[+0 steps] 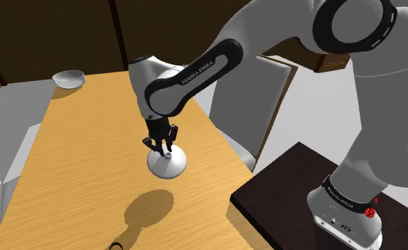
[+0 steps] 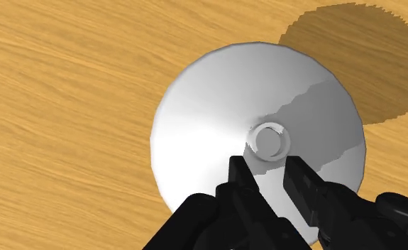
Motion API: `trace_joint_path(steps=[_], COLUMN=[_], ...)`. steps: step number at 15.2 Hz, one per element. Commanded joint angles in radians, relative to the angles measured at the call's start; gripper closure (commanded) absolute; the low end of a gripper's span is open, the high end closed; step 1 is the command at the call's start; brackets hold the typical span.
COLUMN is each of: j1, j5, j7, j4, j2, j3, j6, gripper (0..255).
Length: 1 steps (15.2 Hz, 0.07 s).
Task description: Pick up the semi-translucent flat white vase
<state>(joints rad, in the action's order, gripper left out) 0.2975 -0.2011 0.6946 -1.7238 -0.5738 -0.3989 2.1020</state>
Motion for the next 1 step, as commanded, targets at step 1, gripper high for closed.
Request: trace_joint_path(steps=[1], j1=[-0.001], j5=[0.002], j7=[-0.001], j4=[0.003], j2=[0.004], j3=[-0.001], j6=[-0.007], gripper=[255])
